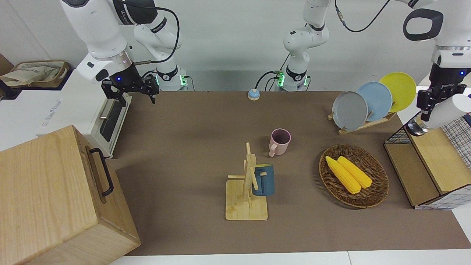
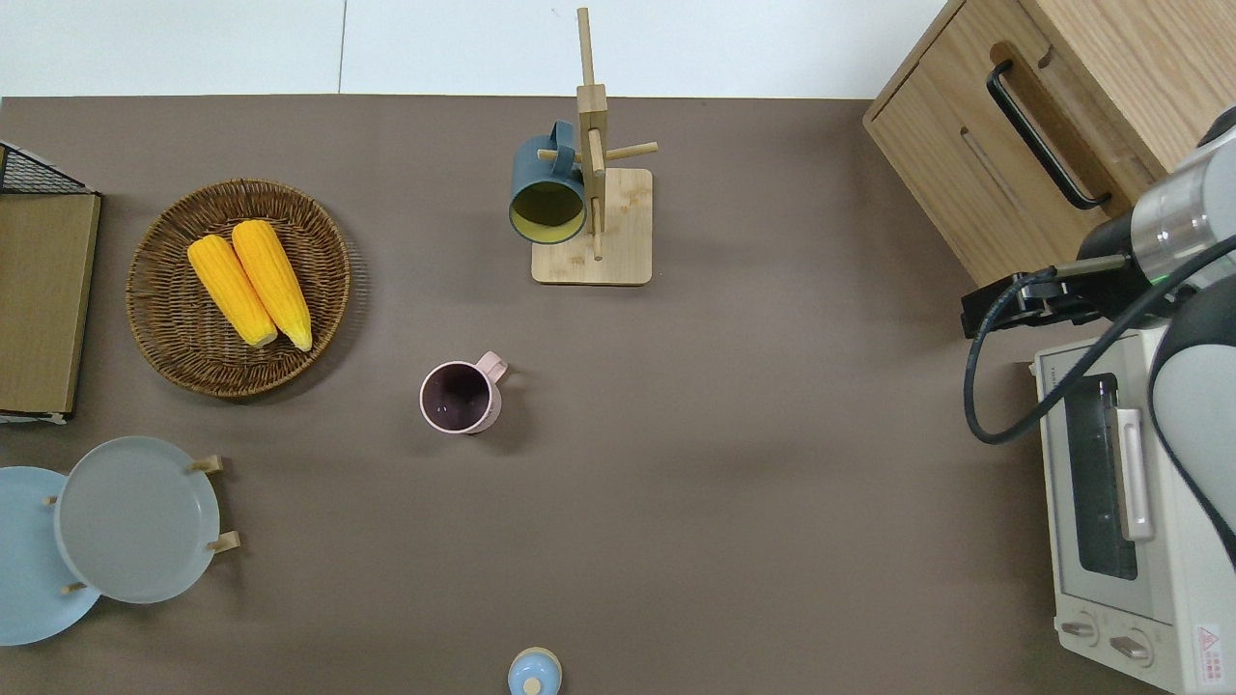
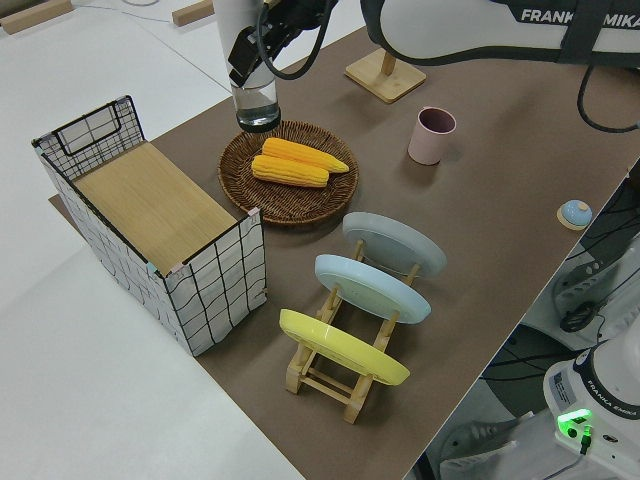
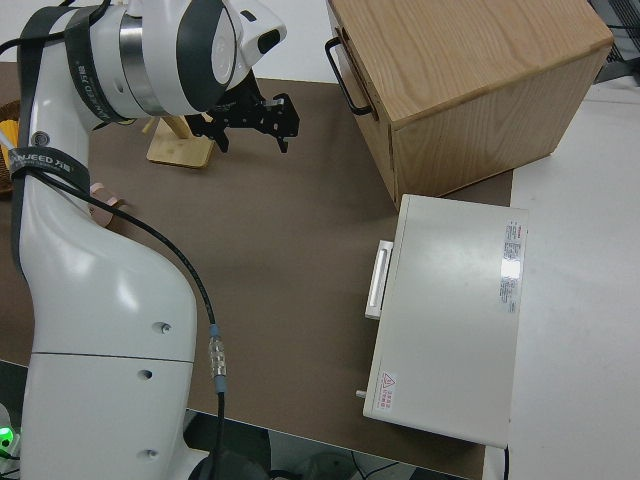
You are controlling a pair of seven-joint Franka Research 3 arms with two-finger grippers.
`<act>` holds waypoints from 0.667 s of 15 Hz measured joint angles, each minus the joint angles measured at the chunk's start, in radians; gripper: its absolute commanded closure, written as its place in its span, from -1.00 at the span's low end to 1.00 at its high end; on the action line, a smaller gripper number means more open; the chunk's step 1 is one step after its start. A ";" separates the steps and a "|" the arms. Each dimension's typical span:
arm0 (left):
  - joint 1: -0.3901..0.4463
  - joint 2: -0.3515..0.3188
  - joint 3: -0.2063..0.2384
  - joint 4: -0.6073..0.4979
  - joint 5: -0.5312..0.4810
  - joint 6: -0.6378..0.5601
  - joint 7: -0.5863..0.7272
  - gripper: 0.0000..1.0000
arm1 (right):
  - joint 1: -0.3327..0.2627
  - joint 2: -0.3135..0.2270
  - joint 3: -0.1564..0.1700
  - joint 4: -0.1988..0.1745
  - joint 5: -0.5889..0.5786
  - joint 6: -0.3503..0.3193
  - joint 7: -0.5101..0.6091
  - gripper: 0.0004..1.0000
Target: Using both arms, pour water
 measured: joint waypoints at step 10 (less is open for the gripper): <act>0.019 0.089 0.186 0.032 -0.339 0.078 0.478 1.00 | 0.000 0.000 0.000 0.000 0.000 0.000 0.000 -0.98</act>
